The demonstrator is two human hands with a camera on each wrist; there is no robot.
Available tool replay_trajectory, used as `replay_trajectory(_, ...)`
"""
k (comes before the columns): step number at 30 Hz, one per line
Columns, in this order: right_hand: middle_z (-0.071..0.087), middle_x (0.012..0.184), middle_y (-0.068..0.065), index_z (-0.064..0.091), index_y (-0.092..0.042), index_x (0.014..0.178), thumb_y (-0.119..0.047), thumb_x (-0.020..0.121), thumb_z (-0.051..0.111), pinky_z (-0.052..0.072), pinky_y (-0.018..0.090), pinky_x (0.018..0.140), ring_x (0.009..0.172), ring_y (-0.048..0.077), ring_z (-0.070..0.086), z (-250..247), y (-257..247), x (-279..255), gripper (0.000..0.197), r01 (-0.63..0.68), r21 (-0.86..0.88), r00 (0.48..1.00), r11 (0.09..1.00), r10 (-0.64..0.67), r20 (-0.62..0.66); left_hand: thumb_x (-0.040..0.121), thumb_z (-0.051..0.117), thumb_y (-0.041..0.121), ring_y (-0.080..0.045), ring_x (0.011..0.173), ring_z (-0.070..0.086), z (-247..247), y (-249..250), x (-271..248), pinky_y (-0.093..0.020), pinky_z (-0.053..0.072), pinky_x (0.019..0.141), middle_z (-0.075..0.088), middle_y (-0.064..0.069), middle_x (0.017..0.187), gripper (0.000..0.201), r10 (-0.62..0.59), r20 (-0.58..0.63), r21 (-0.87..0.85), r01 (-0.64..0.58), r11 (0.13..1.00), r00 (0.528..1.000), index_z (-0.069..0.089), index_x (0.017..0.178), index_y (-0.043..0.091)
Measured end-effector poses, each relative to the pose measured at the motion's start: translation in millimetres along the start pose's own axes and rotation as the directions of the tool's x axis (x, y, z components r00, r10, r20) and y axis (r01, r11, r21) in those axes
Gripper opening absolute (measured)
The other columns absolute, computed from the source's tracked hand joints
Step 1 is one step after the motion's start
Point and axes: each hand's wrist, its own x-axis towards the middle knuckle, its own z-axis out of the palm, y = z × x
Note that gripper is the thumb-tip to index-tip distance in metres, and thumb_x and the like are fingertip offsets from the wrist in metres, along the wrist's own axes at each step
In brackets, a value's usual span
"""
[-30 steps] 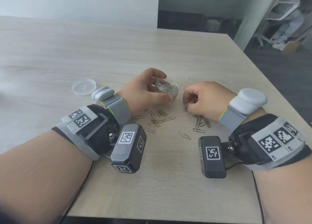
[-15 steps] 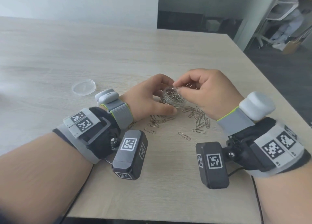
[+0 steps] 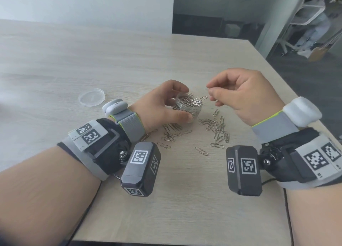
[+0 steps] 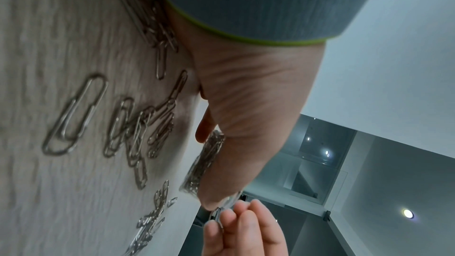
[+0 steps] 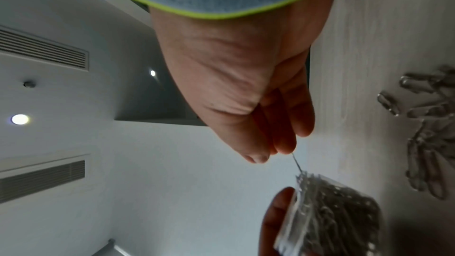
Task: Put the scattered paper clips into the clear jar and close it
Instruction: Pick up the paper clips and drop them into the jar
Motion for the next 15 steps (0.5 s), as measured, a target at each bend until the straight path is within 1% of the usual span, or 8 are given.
replay_trajectory(2,0.073,0.076,0.006,0.074,-0.020,0.083,-0.011,0.082,0.074,0.054,0.037,0.071,0.069,0.021,0.065,5.5,3.0,-1.0,0.010,-0.002,-0.086,0.998,0.996,0.007,0.059,0.054,0.090,0.046,-0.016,0.093,0.062,-0.1,0.2,0.1,-0.039,0.050,0.083,0.073,0.006,0.119,0.061,0.003,0.008,-0.005,-0.003,1.000,1.000,0.061,0.107,0.049)
replay_trajectory(4,0.073,0.077,0.007,0.075,-0.023,0.083,-0.015,0.081,0.075,0.052,0.034,0.070,0.068,0.021,0.063,11.8,3.2,-3.2,0.008,0.001,-0.141,0.993,0.990,0.016,0.116,0.053,0.088,0.046,-0.012,0.090,0.062,-0.4,0.5,-0.1,-0.032,0.050,0.080,0.072,0.005,0.117,0.064,0.001,0.009,-0.003,-0.001,1.000,1.000,0.060,0.111,0.043)
replay_trajectory(6,0.073,0.076,0.004,0.075,-0.025,0.083,-0.016,0.082,0.073,0.052,0.031,0.070,0.069,0.021,0.065,15.2,1.3,-5.0,0.009,0.009,-0.158,0.989,0.987,0.014,0.147,0.053,0.088,0.047,-0.008,0.086,0.060,-0.2,0.9,-0.6,-0.028,0.048,0.078,0.071,0.006,0.116,0.066,0.002,0.008,0.002,-0.002,1.000,1.000,0.059,0.112,0.041)
replay_trajectory(7,0.073,0.077,0.003,0.075,-0.025,0.084,-0.015,0.083,0.072,0.052,0.030,0.071,0.071,0.021,0.065,15.6,0.1,-5.6,0.011,0.015,-0.160,0.988,0.987,0.010,0.152,0.054,0.088,0.046,-0.010,0.087,0.061,-0.2,0.3,-0.5,-0.030,0.049,0.079,0.071,0.005,0.117,0.065,0.005,0.011,-0.007,-0.004,1.000,1.000,0.060,0.112,0.042)
replay_trajectory(9,0.071,0.075,-0.001,0.076,-0.024,0.085,-0.013,0.085,0.070,0.048,0.023,0.065,0.064,0.010,0.060,13.8,-2.1,-6.2,0.012,0.029,-0.153,0.992,0.988,-0.009,0.130,0.055,0.090,0.044,-0.017,0.092,0.064,0.1,-1.1,0.1,-0.038,0.051,0.082,0.072,0.002,0.121,0.063,0.006,0.010,-0.018,-0.006,1.000,1.000,0.060,0.110,0.044)
replay_trajectory(11,0.068,0.073,0.003,0.076,-0.024,0.086,-0.013,0.086,0.068,0.043,0.018,0.060,0.056,0.003,0.050,11.2,-3.6,-6.5,0.014,0.048,-0.156,0.995,0.987,-0.034,0.092,0.056,0.089,0.043,-0.018,0.092,0.065,0.1,-1.5,0.7,-0.039,0.052,0.083,0.073,0.001,0.121,0.062,0.008,0.010,-0.011,-0.008,1.000,1.000,0.060,0.110,0.043)
replay_trajectory(13,0.066,0.074,0.008,0.075,-0.029,0.086,-0.015,0.087,0.064,0.042,0.022,0.057,0.053,0.005,0.045,10.7,-3.9,-6.9,0.018,0.057,-0.196,0.994,0.979,-0.037,0.103,0.056,0.089,0.041,-0.016,0.091,0.064,-0.3,-1.9,1.1,-0.035,0.052,0.080,0.072,0.000,0.120,0.063,0.010,0.016,-0.011,-0.009,1.000,1.000,0.059,0.112,0.040)
replay_trajectory(15,0.066,0.072,0.008,0.074,-0.035,0.086,-0.016,0.087,0.062,0.042,0.023,0.055,0.051,0.006,0.044,13.2,-4.1,-8.7,0.023,0.055,-0.248,0.984,0.967,-0.010,0.178,0.056,0.090,0.039,-0.008,0.086,0.063,-1.1,-0.7,0.1,-0.025,0.050,0.077,0.071,0.004,0.116,0.065,0.011,0.024,-0.007,-0.011,1.000,1.000,0.059,0.112,0.038)
